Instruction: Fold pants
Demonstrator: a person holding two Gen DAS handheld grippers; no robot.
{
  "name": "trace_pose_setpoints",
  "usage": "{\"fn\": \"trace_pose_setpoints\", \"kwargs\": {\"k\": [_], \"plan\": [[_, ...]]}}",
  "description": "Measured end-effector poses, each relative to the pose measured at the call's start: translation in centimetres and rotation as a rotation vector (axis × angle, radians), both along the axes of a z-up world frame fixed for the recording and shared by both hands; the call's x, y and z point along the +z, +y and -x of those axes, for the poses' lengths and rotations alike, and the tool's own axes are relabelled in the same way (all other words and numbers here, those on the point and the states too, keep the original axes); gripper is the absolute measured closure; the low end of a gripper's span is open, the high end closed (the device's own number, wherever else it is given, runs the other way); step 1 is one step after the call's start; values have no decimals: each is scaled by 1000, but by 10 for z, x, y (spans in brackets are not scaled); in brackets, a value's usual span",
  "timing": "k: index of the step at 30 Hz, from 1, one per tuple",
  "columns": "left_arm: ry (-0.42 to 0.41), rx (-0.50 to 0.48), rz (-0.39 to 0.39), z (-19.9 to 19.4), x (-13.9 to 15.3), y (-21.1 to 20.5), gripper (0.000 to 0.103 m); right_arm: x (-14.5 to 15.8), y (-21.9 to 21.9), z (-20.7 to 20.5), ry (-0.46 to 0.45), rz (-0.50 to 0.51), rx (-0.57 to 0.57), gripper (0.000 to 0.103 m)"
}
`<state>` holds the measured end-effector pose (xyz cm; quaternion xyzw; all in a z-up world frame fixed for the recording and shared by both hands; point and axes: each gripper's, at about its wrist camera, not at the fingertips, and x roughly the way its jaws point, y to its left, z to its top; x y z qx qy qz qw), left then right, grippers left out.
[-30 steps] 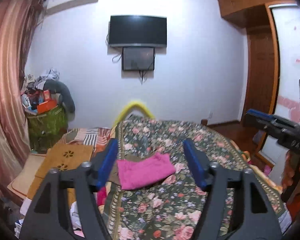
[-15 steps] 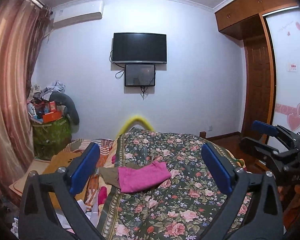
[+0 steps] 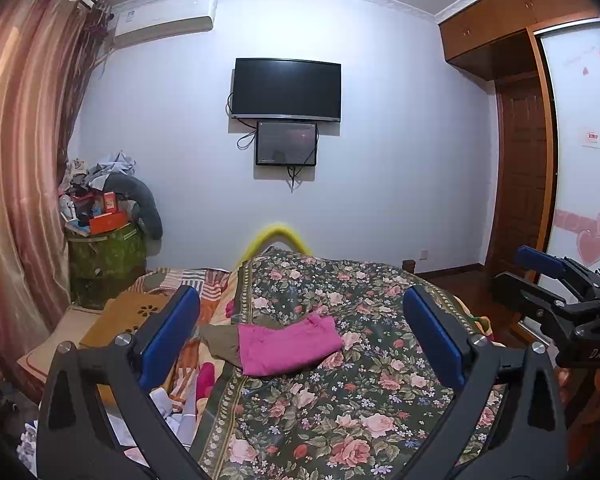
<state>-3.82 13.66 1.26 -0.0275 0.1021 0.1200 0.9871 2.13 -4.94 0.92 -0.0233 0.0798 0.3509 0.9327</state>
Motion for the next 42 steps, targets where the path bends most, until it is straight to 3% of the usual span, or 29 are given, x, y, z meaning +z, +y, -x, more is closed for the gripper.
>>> {"fn": "trace_pose_setpoints", "kwargs": {"k": [42], "plan": [[32, -55, 9, -11, -4, 0, 0, 0, -6, -2, 21, 7, -12, 0]]}}
